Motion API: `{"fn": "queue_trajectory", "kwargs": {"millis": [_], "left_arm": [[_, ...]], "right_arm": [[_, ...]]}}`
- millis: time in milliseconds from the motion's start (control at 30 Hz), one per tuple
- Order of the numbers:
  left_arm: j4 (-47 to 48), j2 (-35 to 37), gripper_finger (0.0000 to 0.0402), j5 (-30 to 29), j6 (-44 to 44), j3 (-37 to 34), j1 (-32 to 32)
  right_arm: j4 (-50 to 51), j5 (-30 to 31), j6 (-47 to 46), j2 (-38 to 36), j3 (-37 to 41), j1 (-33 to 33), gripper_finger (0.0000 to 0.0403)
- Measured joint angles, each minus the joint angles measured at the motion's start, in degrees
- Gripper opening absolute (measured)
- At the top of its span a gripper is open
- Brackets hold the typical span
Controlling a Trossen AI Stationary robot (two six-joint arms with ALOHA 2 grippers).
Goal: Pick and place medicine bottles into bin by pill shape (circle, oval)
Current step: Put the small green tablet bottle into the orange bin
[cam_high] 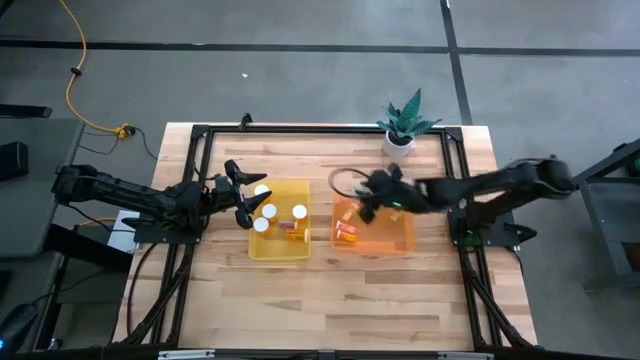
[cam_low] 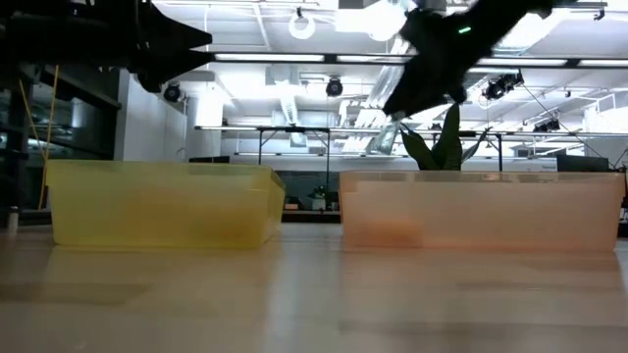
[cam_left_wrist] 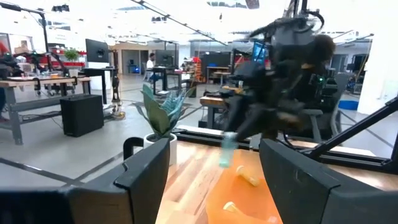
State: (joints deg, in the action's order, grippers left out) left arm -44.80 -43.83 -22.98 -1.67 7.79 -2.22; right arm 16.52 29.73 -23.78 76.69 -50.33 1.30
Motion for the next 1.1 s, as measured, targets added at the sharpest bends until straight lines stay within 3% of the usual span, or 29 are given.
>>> {"fn": "queue_trajectory", "kwargs": {"millis": [167,333,467,900,1100], "left_arm": [[0.0,0.0,0.0237,-0.4,-0.5,0.0,0.0],[0.0,0.0,0.0237,-0.4,-0.5,0.0,0.0],[0.0,0.0,0.0237,-0.4,-0.5,0.0,0.0],[0.0,0.0,0.0237,-0.4,-0.5,0.0,0.0],[0.0,0.0,0.0237,-0.4,-0.5,0.0,0.0]], "right_arm": [[-19.3,-5.6,3.3,-11.2,15.1,5.0,0.0108],[-31.9,-9.7,4.6,-13.8,23.4,7.9,0.0108],[-33.5,-13.3,4.4,-12.0,24.8,9.3,0.0108],[-33.5,-13.9,3.7,-5.0,24.8,9.2,0.0109],[-33.5,-13.9,1.8,-5.1,24.8,9.2,0.0165]]}}
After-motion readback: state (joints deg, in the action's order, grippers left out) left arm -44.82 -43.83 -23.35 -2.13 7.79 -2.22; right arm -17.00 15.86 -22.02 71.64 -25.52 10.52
